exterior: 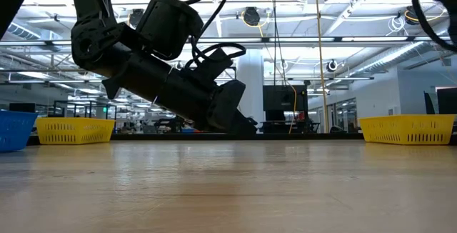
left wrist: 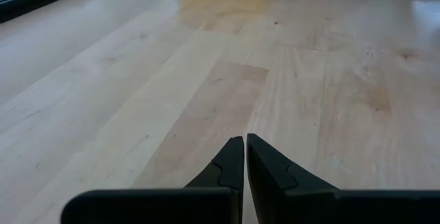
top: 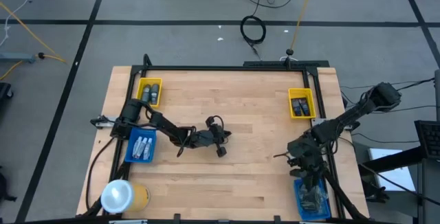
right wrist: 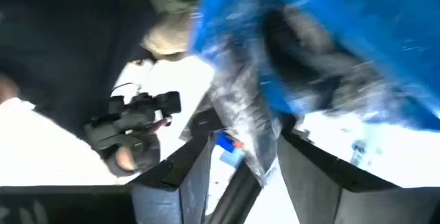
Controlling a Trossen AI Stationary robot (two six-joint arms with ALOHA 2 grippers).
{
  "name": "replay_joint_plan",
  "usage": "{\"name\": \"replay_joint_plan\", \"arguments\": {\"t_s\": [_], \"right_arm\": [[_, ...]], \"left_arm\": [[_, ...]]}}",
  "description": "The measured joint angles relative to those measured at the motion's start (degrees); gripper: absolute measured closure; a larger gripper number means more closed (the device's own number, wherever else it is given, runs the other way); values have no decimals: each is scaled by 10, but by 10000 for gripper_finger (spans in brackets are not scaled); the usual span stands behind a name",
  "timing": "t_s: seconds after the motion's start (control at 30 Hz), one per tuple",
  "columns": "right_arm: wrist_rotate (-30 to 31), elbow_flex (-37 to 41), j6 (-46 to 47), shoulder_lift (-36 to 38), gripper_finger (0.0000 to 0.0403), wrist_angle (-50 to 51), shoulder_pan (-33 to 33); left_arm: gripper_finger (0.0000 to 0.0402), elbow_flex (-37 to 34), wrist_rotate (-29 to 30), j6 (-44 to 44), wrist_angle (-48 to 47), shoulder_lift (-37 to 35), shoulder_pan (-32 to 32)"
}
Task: Pick & Place Travel size toiletries
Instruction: Put the black hairbrush into the right blue basket, then return to Home Position
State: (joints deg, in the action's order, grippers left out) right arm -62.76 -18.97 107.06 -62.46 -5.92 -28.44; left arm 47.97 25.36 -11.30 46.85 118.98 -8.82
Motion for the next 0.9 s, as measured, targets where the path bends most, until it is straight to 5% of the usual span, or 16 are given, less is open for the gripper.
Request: {"name": "replay_joint_plan", "arguments": {"t_s": [0.13,0.23,0.5,0.57,0.73,0.9], "right_arm": [[12,-21,11,59,234,0,39],[82,-28,-3,110,243,0,62],[600,-8,-511,141,277,-12,72],[677,0,-648,135,283,-49,72],[680,21,-919,168,319,-138,76],[647,21,-954,310,377,8,126]], "left_arm": [[380,0,0,-7,0,0,-2],[380,0,0,-8,0,0,-3],[380,0,0,-6,2,0,-3],[380,0,0,-4,0,-4,-3],[380,0,1,3,-12,-43,-3],[380,0,2,7,-45,-93,-3]]}}
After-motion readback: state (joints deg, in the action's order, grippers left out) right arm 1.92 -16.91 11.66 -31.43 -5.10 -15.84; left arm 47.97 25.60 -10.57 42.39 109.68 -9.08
